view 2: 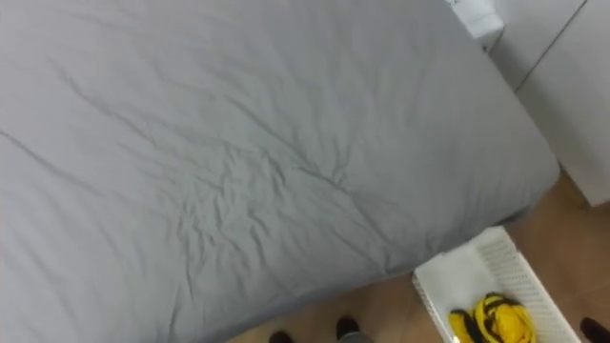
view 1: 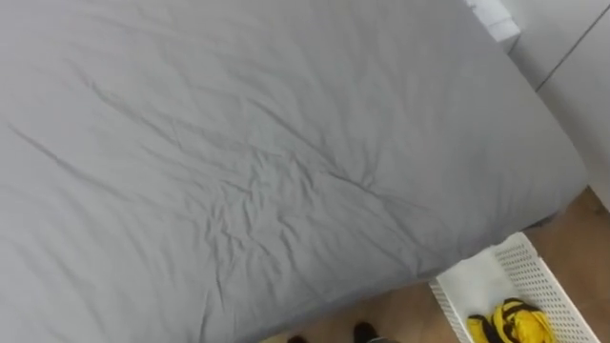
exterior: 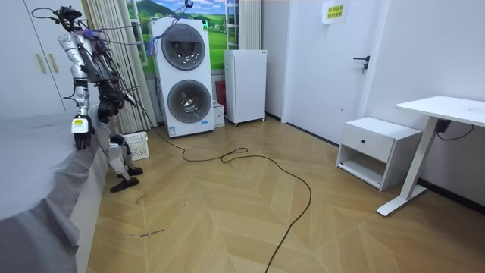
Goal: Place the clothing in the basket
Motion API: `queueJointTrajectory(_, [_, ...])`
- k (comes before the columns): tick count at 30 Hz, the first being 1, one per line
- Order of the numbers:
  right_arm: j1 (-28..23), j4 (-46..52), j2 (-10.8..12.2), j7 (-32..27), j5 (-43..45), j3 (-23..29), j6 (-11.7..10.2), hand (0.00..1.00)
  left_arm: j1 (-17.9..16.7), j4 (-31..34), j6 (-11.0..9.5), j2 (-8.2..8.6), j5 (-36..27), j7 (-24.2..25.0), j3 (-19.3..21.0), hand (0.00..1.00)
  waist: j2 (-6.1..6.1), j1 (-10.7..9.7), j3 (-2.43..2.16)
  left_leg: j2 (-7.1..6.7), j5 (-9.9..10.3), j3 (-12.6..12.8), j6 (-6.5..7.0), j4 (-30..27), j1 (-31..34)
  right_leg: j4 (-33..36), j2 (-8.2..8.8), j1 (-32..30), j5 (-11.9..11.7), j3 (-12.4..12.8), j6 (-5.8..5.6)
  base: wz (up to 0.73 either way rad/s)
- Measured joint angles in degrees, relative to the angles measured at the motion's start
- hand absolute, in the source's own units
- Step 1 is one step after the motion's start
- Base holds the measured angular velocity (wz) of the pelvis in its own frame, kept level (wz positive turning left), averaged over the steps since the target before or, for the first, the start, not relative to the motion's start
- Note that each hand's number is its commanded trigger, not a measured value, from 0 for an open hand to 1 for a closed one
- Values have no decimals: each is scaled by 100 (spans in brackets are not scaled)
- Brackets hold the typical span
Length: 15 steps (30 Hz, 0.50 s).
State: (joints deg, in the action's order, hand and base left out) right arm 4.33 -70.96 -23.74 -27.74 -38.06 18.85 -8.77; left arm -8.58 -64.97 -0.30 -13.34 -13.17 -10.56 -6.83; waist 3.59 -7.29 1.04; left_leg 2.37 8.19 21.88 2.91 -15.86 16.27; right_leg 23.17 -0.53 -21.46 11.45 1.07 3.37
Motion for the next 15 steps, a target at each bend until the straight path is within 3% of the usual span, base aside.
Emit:
queueJointTrajectory(4, [-213,173,238,281,-32,-441,8,0,-179,84,-5,-49,321,0,34,0,-136,18,-86,-43,7,-229,-31,262,-447,-450,20,640,-56,-248,-15,28])
queueJointTrajectory(9, [-516,467,817,692,568,-982,13,0,-204,153,46,-21,990,-21,229,0,-265,133,-84,-158,-11,-648,-41,516,-962,-1074,63,1511,-125,-630,-38,44])
queueJointTrajectory(12, [-556,426,1096,976,816,-1480,33,0,-153,201,62,9,1063,-90,230,0,-329,148,-69,-242,-11,-968,-41,522,-1085,-1319,113,1867,-117,-921,-60,55])
queueJointTrajectory(15, [-545,379,1300,1108,937,-1751,110,0,-89,205,63,138,1061,-311,230,0,-365,162,-61,-309,-11,-1151,-41,517,-1117,-1455,136,2060,-107,-1022,-75,43])
